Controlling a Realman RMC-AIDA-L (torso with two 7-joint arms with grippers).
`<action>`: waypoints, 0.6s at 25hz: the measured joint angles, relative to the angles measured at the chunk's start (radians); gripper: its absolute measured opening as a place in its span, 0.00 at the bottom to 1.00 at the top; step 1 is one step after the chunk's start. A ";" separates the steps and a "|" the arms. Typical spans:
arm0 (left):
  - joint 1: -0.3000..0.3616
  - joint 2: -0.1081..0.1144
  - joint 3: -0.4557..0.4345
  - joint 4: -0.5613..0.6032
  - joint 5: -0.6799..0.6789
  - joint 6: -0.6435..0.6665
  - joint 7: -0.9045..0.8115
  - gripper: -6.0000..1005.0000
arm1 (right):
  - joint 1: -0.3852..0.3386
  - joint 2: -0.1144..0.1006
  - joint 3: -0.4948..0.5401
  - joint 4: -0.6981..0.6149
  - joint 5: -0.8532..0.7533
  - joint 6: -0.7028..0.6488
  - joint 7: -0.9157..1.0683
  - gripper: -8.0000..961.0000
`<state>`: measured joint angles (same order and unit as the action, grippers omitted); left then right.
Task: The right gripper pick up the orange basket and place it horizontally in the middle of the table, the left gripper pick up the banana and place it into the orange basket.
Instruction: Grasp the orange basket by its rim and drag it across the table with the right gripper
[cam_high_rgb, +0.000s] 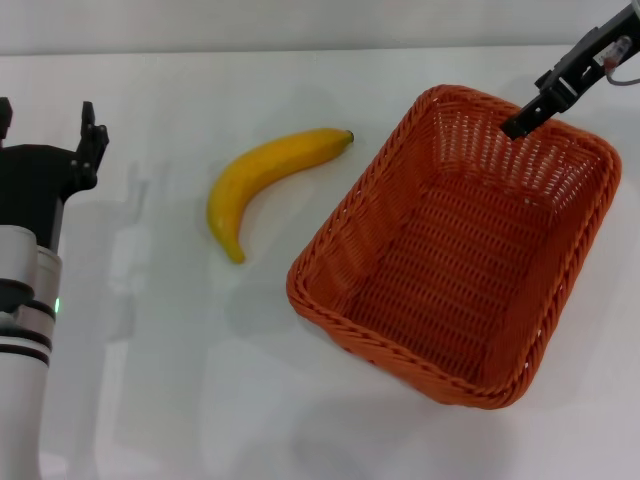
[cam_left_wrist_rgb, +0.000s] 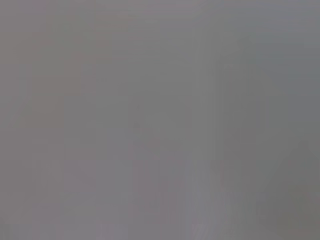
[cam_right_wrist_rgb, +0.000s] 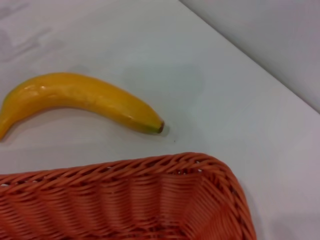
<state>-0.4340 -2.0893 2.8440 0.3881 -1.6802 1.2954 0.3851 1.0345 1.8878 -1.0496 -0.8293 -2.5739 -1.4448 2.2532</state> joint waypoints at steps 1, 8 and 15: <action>0.000 0.000 0.000 0.000 0.000 -0.006 0.000 0.84 | -0.002 0.003 -0.001 0.002 0.000 0.009 -0.003 0.89; -0.002 0.001 -0.001 -0.003 0.002 -0.014 0.000 0.84 | -0.020 0.020 -0.032 0.002 -0.004 0.069 -0.006 0.89; -0.002 0.003 -0.002 -0.005 0.003 -0.016 0.000 0.84 | -0.031 0.049 -0.050 0.009 -0.043 0.121 -0.006 0.89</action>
<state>-0.4356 -2.0863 2.8423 0.3832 -1.6775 1.2798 0.3851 1.0035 1.9369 -1.0999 -0.8205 -2.6173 -1.3241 2.2472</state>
